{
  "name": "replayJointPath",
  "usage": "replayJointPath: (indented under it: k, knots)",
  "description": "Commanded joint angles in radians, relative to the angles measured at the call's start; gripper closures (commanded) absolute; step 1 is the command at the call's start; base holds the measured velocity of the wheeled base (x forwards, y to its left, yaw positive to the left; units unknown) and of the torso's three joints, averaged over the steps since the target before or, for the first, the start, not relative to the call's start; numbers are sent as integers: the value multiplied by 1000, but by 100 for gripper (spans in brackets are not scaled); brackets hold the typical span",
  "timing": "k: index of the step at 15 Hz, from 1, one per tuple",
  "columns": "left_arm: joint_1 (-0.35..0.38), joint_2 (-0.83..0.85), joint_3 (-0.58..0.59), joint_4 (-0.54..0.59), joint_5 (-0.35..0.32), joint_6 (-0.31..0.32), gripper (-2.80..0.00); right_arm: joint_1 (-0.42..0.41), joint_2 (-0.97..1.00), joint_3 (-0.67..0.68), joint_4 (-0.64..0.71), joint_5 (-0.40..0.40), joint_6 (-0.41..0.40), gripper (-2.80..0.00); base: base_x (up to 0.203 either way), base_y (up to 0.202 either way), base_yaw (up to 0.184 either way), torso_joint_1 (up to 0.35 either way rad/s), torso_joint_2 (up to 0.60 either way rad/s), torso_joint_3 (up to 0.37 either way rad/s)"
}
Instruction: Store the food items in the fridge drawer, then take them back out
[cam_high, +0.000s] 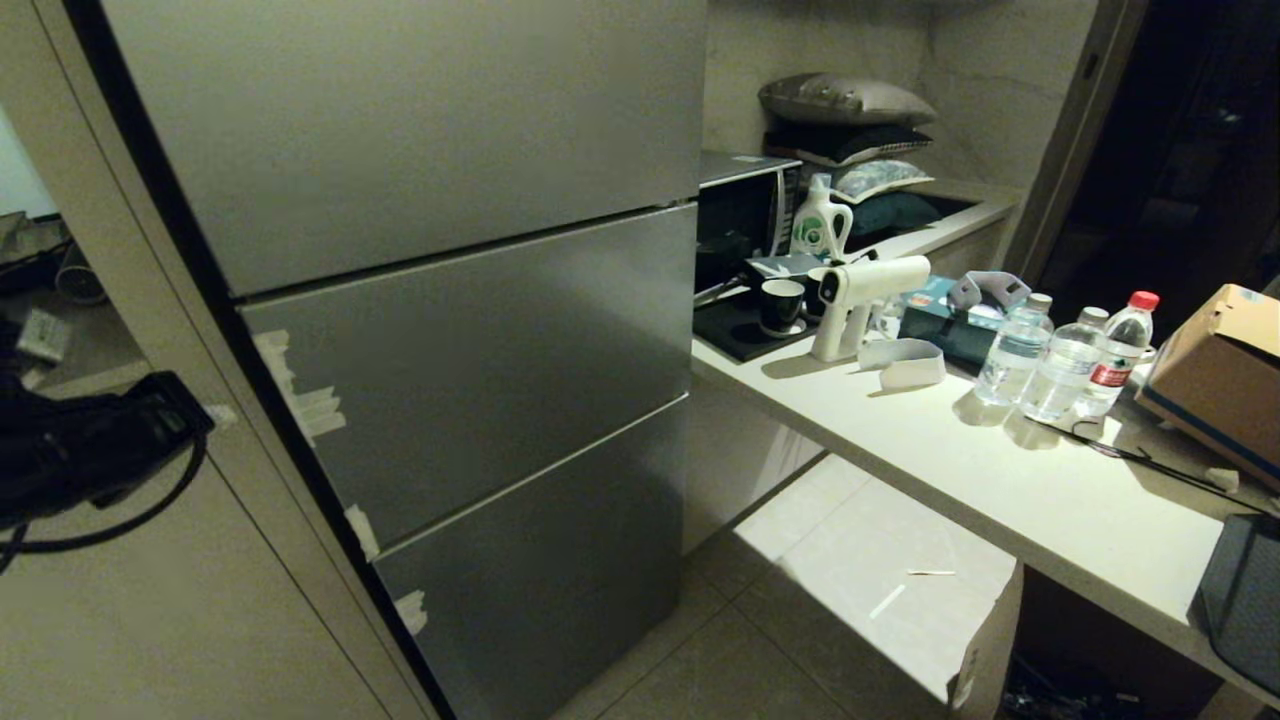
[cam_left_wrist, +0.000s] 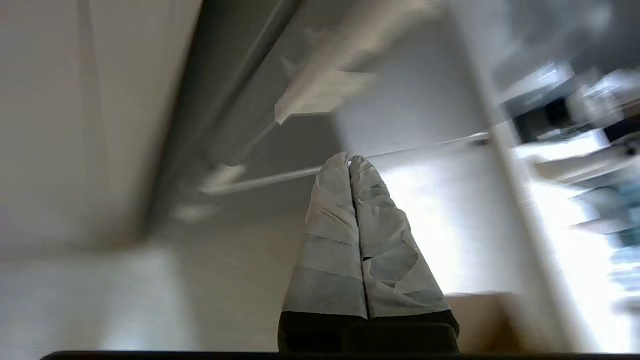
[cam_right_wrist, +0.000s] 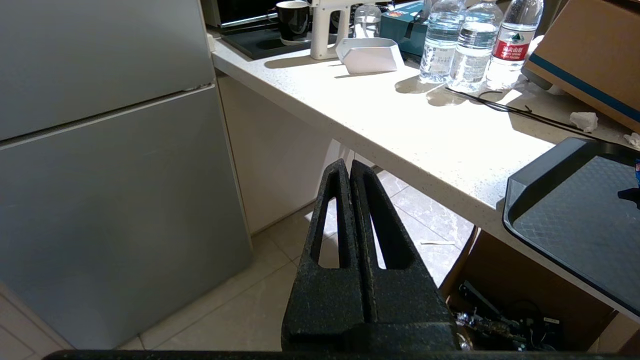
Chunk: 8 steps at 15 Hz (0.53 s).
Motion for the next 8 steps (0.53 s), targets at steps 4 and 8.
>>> replayJointPath:
  k: [4,8]
  knots:
    - [147,191,-102,-11,-295,-222,0,0,1,31,-1,0,0,0,0,0,0,0,0,0]
    - [139,208,-111,-89,-294,-283,0,0,1,31,-1,0,0,0,0,0,0,0,0,0]
